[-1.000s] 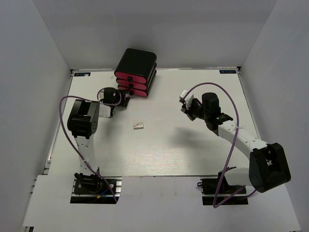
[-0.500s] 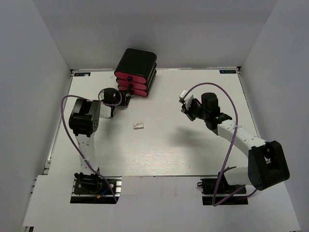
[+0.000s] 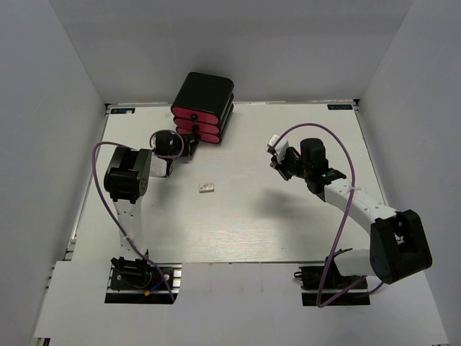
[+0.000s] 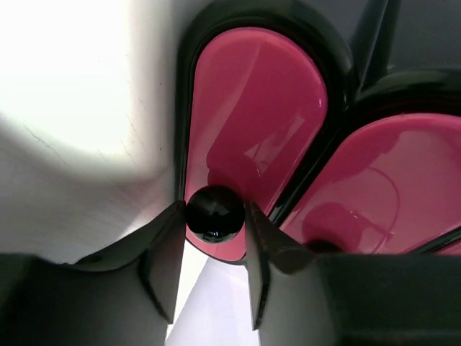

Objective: Sort the stationery into containers
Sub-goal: Open the drawer in the storage box.

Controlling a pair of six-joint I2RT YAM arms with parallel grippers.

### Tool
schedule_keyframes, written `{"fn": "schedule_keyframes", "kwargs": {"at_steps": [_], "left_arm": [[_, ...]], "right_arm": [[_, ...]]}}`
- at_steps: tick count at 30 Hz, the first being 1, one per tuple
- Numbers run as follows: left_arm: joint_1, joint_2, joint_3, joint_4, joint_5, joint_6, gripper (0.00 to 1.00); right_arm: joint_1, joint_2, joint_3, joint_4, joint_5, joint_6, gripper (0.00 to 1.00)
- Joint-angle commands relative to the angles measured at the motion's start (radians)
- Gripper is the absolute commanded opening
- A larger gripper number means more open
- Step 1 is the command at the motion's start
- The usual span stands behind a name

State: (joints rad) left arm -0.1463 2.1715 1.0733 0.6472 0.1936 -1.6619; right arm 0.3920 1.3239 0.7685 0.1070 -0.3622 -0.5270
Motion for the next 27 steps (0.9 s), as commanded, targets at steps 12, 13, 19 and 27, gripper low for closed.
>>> {"fn": "schedule_keyframes", "kwargs": {"at_steps": [12,13,19,27], "left_arm": [[-0.015,-0.051,-0.075,0.035,0.052,0.013,0.12],[-0.015,-0.062,-0.108,0.045,0.052,0.013,0.12],[-0.015,-0.165,-0.246,0.045,0.052,0.045,0.09],[-0.006,-0.216,-0.285,0.022,0.061,0.073,0.52]], "right_arm": [[-0.005,-0.009,0.017,0.020,-0.015,0.001,0.00],[-0.005,-0.012,0.012,0.020,-0.018,0.001,0.00],[-0.002,-0.015,0.014,0.023,-0.034,0.004,0.00],[-0.002,-0.011,0.034,-0.065,-0.160,-0.056,0.34]]}}
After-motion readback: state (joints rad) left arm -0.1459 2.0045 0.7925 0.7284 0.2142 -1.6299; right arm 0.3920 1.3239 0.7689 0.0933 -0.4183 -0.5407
